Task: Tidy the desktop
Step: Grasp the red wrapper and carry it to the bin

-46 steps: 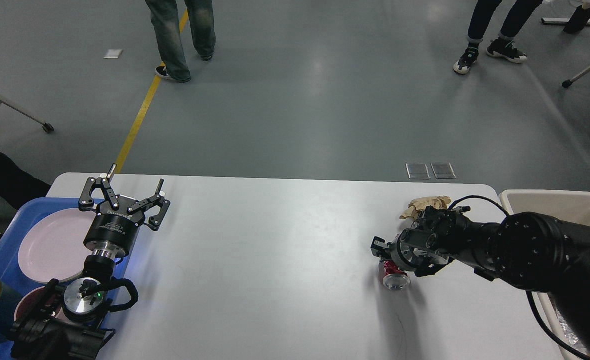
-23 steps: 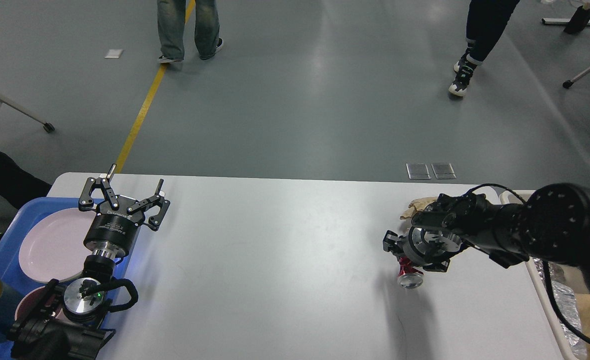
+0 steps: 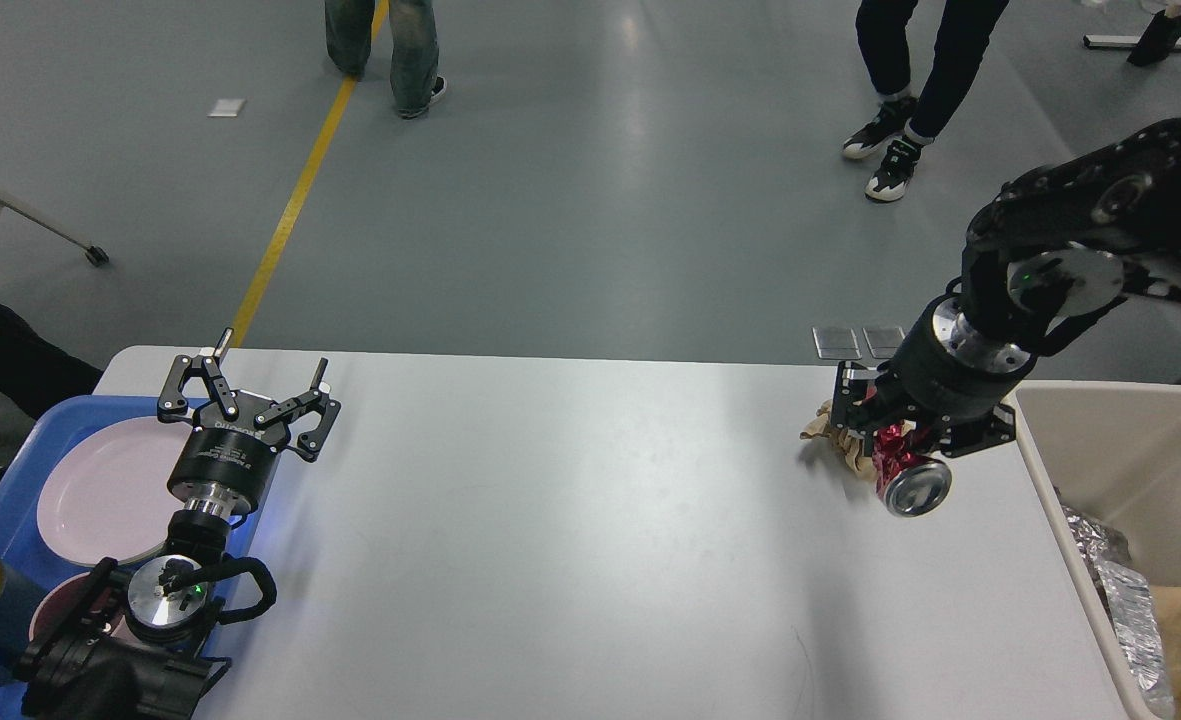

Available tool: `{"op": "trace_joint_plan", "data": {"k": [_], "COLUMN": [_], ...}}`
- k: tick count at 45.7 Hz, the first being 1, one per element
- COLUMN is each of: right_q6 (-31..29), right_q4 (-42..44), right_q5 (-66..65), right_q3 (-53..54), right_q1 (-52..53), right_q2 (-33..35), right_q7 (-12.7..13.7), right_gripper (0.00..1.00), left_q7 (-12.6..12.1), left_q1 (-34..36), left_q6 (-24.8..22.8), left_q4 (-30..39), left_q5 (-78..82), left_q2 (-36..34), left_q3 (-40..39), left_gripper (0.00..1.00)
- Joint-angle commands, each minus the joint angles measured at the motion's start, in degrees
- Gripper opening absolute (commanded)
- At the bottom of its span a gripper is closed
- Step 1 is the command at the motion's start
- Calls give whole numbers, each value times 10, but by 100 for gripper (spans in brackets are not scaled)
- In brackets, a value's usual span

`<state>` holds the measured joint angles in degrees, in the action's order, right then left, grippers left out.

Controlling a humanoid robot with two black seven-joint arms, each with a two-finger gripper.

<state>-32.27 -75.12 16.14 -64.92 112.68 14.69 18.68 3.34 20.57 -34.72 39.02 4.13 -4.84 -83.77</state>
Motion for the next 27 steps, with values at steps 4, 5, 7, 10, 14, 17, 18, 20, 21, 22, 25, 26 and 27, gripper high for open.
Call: {"op": "trace_joint_plan", "data": {"k": [4, 5, 7, 10, 14, 17, 18, 20, 21, 22, 25, 26, 27], "right_q6": [-94, -113, -124, -136, -143, -139, -137, -134, -131, -128, -116, -111, -107], "right_q4": [-53, -63, -72, -83, -85, -81, -79, -79, -79, -77, -68, -64, -61], "right_q5": [1, 1, 1, 0, 0, -3, -4, -6, -6, -7, -8, -8, -8], "right_q3": [-70, -92, -112, -136, -152, -158, -159, -169, -173, -180, -199, -209, -216], "right_q1": [120, 141, 160, 186, 197, 197, 196, 194, 193, 192, 185, 180, 174], "right_q2": [2, 9, 12, 13, 14, 18, 21, 28, 31, 33, 41, 47, 55], "right_q7": [-22, -48, -79, -124, -134, -133, -132, -132, -132, -131, -131, -131, -131], "right_gripper": [0, 0, 0, 0, 0, 0, 0, 0, 0, 0, 0, 0, 0], "left_q7": [0, 0, 0, 0, 0, 0, 0, 0, 0, 0, 0, 0, 0], "left_q1": [0, 0, 0, 0, 0, 0, 0, 0, 0, 0, 0, 0, 0], "left_q6": [0, 0, 0, 0, 0, 0, 0, 0, 0, 0, 0, 0, 0], "left_q4": [0, 0, 0, 0, 0, 0, 0, 0, 0, 0, 0, 0, 0], "left_q5": [0, 0, 0, 0, 0, 0, 0, 0, 0, 0, 0, 0, 0], "left_q2": [0, 0, 0, 0, 0, 0, 0, 0, 0, 0, 0, 0, 0], "left_q3": [0, 0, 0, 0, 0, 0, 0, 0, 0, 0, 0, 0, 0], "left_gripper": [97, 97, 97, 97, 97, 97, 97, 97, 97, 97, 97, 97, 97]}}
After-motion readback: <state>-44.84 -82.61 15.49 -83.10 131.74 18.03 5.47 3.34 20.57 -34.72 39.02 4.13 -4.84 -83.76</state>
